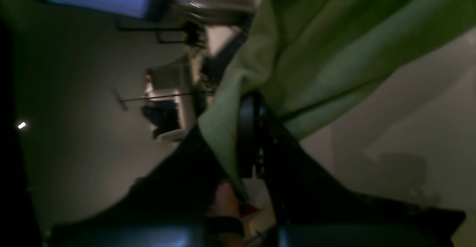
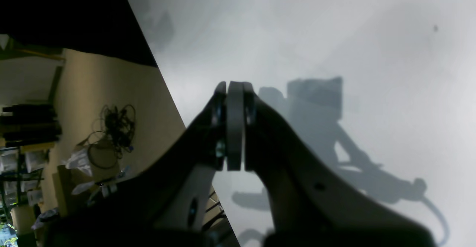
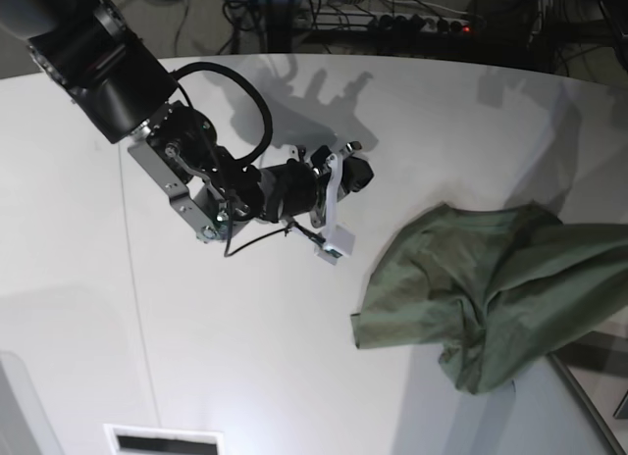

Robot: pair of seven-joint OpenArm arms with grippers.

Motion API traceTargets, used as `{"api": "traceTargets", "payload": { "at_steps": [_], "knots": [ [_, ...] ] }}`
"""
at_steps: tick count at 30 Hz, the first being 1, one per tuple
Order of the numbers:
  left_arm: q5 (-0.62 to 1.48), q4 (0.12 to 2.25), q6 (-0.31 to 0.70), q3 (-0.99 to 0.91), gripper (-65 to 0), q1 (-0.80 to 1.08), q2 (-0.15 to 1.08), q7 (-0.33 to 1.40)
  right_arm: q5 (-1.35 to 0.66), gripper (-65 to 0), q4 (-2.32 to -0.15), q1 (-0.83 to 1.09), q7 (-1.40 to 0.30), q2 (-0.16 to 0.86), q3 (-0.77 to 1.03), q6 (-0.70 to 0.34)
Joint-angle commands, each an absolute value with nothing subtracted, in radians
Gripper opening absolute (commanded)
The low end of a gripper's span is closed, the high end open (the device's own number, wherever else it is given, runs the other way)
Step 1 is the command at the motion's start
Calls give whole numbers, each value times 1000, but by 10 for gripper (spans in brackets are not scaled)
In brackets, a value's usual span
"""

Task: Layout the t-shirt on the table in an organized manner, then fold the t-shirt properly
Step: 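Release the shirt from the right gripper and raise it away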

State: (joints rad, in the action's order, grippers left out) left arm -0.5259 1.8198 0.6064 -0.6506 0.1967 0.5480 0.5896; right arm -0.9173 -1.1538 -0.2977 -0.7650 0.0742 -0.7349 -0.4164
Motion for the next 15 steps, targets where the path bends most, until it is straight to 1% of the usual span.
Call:
{"api": "traceTargets", "payload": {
  "at_steps": [1, 2, 3, 5, 7, 8, 9, 12, 15],
  "knots": [
    [-533, 1836, 587, -662, -650, 191, 573, 581, -941, -650, -1176, -321, -750, 64, -730, -426],
    [-532, 1836, 587, -667, -650, 196, 572, 584, -941, -650, -1175, -321, -751, 65, -730, -426],
    [-530, 1836, 587, -668, -587, 197, 572, 585, -941, -650, -1175, -321, -762, 65, -730, -426],
    [-530, 1836, 587, -682, -428, 199, 573, 587, -941, -650, -1175, -321, -786, 65, -730, -426],
    [-529, 1836, 588, -714, -316, 197, 572, 587, -941, -650, -1175, -321, -797, 62, -730, -426],
    [-527, 1836, 588, -720, -281, 197, 572, 587, -941, -650, -1175, -321, -796, 62, -730, -426],
    [-527, 1840, 588, -722, -262, 197, 572, 587, -941, -650, -1175, -321, -796, 62, -730, -426],
    [-493, 1862, 591, -723, -257, 193, 570, 587, -941, -650, -1175, -321, -796, 65, -730, -426],
    [-352, 1911, 653, -739, -258, 199, 570, 601, -941, -650, -1175, -321, -796, 67, -730, -426]
  ]
}}
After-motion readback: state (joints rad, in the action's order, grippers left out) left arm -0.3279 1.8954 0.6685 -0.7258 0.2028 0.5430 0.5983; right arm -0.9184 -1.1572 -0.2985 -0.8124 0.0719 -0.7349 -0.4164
